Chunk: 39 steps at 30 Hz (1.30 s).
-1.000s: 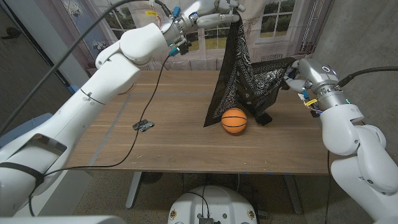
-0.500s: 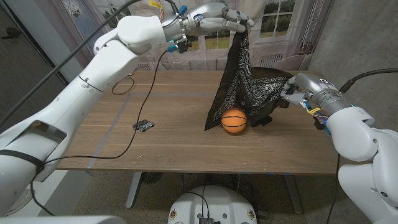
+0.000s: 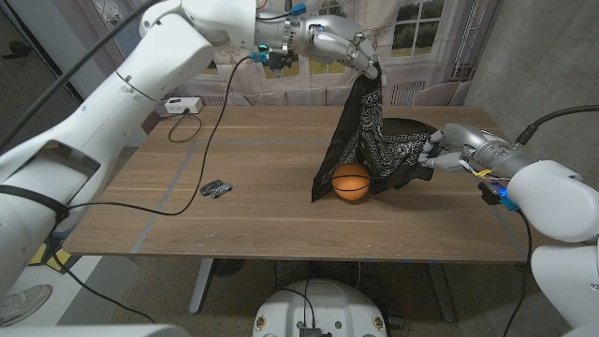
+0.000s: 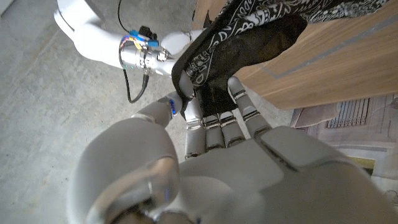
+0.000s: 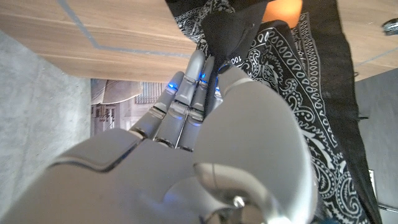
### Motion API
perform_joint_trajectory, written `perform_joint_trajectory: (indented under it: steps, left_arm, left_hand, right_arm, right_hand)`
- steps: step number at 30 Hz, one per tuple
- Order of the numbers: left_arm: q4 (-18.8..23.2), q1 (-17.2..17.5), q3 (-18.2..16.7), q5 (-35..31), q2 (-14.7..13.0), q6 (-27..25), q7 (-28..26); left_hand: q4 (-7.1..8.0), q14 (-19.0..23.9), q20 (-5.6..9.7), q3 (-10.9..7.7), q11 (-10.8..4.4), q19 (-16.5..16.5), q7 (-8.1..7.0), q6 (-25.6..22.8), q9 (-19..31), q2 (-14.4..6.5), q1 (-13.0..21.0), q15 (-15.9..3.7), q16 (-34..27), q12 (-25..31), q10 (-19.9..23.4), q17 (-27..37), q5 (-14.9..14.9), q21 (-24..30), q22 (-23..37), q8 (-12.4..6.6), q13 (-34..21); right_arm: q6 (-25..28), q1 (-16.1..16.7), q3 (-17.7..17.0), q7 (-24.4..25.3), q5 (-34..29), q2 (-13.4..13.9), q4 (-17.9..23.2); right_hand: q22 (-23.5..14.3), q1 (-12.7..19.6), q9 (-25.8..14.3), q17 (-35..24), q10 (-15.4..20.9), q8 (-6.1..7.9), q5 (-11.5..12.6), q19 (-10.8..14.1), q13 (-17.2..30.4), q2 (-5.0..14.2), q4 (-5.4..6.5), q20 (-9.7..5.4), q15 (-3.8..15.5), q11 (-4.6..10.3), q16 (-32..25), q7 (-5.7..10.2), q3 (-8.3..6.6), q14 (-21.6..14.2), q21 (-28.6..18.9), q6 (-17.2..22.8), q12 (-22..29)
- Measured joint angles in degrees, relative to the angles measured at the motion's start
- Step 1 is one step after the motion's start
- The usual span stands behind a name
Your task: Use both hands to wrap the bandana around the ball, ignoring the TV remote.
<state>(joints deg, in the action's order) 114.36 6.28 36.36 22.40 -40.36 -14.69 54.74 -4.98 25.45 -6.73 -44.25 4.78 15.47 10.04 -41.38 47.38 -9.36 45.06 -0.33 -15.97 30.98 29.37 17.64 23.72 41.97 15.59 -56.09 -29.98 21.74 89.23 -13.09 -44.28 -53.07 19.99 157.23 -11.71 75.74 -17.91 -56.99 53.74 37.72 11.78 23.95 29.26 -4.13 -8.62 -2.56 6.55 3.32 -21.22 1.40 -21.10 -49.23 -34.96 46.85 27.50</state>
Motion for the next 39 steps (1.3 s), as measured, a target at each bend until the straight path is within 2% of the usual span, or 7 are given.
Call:
perform_joint_trajectory:
  steps: [5, 9, 12, 24, 30, 36, 39]
  left_arm:
    - [-0.03, -5.93, 3.30, -1.51, 0.57, -3.30, 7.12]
    - [-0.11, -7.62, 4.15, -2.07, 0.85, -4.38, 10.46]
    - [-0.63, -9.44, 5.01, -2.20, 1.37, -4.48, 12.01]
    - [-4.03, -10.52, 5.42, -2.04, 2.99, -2.19, 16.24]
    - [-6.81, -9.34, 4.30, -0.62, 4.08, -0.55, 16.78]
    - [-7.97, -7.28, 2.42, 0.80, 4.15, 0.11, 15.47]
    - [-6.73, -4.92, 0.58, 0.89, 3.26, -0.23, 12.88]
  left_hand:
    - [1.34, 3.56, -0.73, 5.58, -0.78, 1.72, 0.06, 0.66, -3.09, 3.66, -7.48, 1.61, 0.38, -0.49, 4.46, -0.67, -0.16, 3.81, 0.27, 1.88, 0.75]
    - [4.75, 1.44, -3.74, 12.79, 1.20, -1.30, 0.09, 6.15, -8.08, 7.64, -17.07, 4.27, 2.23, -3.93, 2.47, -1.68, -5.58, 5.02, -0.16, 6.94, 2.55]
    - [5.99, 0.54, -4.96, 16.70, 1.75, -2.52, -0.29, 9.44, -12.12, 11.26, -22.27, 5.17, 2.87, -6.36, 1.44, -3.09, -10.98, 5.08, -1.18, 11.59, 4.09]
    - [6.59, -0.07, -5.34, 22.75, 3.53, -3.33, -2.85, 21.75, -20.53, 17.35, -28.95, 6.39, 3.34, -10.67, -2.55, -5.49, -12.01, 4.71, -3.23, 24.14, 7.02]
    - [7.82, -1.92, -5.24, 25.90, 5.57, -4.25, -3.95, 28.25, -24.05, 18.12, -32.45, 8.24, 3.33, -12.59, -6.46, -5.67, -10.62, 4.33, -3.53, 29.95, 7.36]
    - [8.77, -5.20, -5.22, 28.09, 6.91, -7.29, -5.45, 32.91, -27.59, 17.31, -34.63, 10.49, 4.34, -14.84, -10.63, -5.67, -9.39, 3.07, -3.61, 34.81, 7.68]
    - [7.58, -6.05, -5.21, 25.56, 5.42, -9.00, -7.00, 29.48, -30.16, 11.98, -31.24, 9.60, 4.15, -14.89, -10.14, -5.82, -9.40, 2.30, -3.57, 35.40, 7.97]
  right_arm:
    - [-1.74, -1.00, -2.54, -4.57, 7.70, 1.10, -0.80]
    - [-1.84, -1.60, -3.37, -5.28, 8.94, 2.00, -1.17]
    - [-1.60, -2.56, -4.22, -8.01, 12.84, 3.27, -1.66]
    - [5.51, -6.34, -4.38, -13.97, 16.60, 9.44, -2.65]
    - [6.77, -7.22, -6.05, -14.80, 22.27, 10.29, -4.15]
    - [4.23, -6.65, -8.46, -11.33, 28.54, 8.69, -6.21]
    - [0.76, -5.88, -9.57, -8.08, 32.04, 7.12, -7.69]
  right_hand:
    - [0.25, -1.60, -0.78, -1.59, -0.62, -2.68, -0.66, -1.33, 1.02, 1.62, -0.30, -0.02, -0.71, 0.99, 0.01, 1.42, 0.66, 2.31, -0.60, -1.42, -0.06]
    - [1.06, 2.03, 5.68, -2.07, -1.27, -21.16, -0.80, -4.52, 0.79, 7.22, 0.31, 0.12, -1.30, 0.97, 0.91, 4.59, 4.10, 4.31, -1.41, -22.55, 0.03]
    - [1.33, 0.18, 6.95, 2.12, -13.38, -26.59, -0.17, -8.36, 1.75, 12.34, 3.28, 2.83, -2.47, -0.56, 6.04, 9.26, 6.67, 11.53, 0.49, -36.44, -2.94]
    - [1.16, -26.98, 6.93, 12.17, -46.99, -27.35, 4.21, -21.15, -2.56, -0.80, 11.63, 9.53, -12.21, -9.64, 10.66, 2.26, 22.40, 41.45, 9.75, -49.66, -17.14]
    - [1.16, -39.84, 6.83, 16.46, -54.97, -27.09, 8.35, -21.68, -5.84, -0.16, 17.27, 14.13, -17.86, -15.18, 10.66, -1.24, 28.96, 47.11, 12.06, -51.50, -17.14]
    - [1.17, -45.80, 6.84, 22.18, -60.42, -26.54, 11.71, -25.31, -10.01, 0.68, 16.98, 14.48, -18.60, -15.62, 10.87, -2.41, 33.76, 53.58, 16.15, -53.28, -16.75]
    - [1.17, -45.01, 6.98, 24.36, -57.66, -25.39, 12.18, -23.29, -11.39, 2.12, 16.50, 14.38, -18.22, -14.64, 9.87, -1.65, 34.20, 52.57, 16.35, -49.03, -15.48]
